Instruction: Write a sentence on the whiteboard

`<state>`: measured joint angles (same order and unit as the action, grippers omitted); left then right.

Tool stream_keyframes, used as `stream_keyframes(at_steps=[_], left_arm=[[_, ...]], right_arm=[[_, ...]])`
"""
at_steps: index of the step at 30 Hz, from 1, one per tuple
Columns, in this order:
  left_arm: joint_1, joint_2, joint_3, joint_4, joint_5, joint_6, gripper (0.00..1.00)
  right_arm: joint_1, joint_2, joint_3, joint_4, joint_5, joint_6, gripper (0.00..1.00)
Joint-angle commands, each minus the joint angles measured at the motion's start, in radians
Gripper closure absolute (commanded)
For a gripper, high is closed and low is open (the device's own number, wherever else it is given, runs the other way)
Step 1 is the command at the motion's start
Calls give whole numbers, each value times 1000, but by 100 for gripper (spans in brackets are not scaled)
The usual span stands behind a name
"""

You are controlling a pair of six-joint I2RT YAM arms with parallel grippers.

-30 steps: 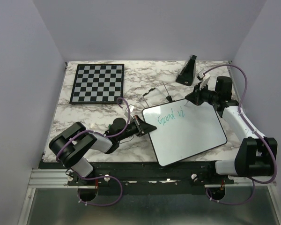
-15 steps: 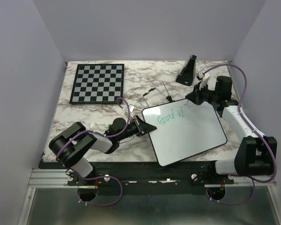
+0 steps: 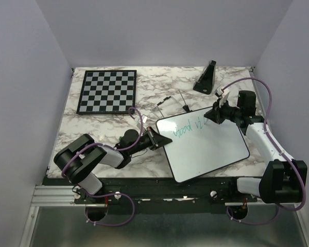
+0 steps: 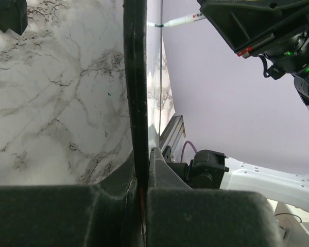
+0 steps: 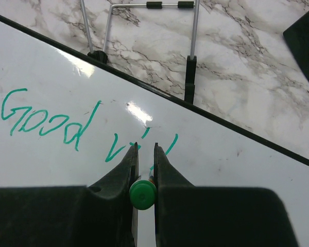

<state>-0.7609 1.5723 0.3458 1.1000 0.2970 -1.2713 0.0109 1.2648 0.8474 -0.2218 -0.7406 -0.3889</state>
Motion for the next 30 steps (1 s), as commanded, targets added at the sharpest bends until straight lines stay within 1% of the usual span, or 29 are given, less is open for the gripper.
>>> stream_keyframes(at_steps=[1, 5, 12, 18, 24, 30], left_arm=[[-12, -11, -2, 41, 42, 86, 100], [-12, -11, -2, 43, 42, 86, 100], [-14, -12, -4, 41, 41, 85, 100], [-12, -5, 1, 44, 44, 86, 100], [-12, -9, -2, 44, 42, 84, 100], [-12, -6, -1, 44, 40, 84, 100]], right_arm=[[-6, -10, -22, -79, -29, -33, 99], [-6, 4, 2, -61, -23, -12, 100], [-6, 36, 41, 32, -5, 67, 100], [-5, 57, 58, 62, -11, 96, 100], [-6, 71, 48, 50, -54, 96, 100], [-6, 41, 32, -23, -91, 38, 99]])
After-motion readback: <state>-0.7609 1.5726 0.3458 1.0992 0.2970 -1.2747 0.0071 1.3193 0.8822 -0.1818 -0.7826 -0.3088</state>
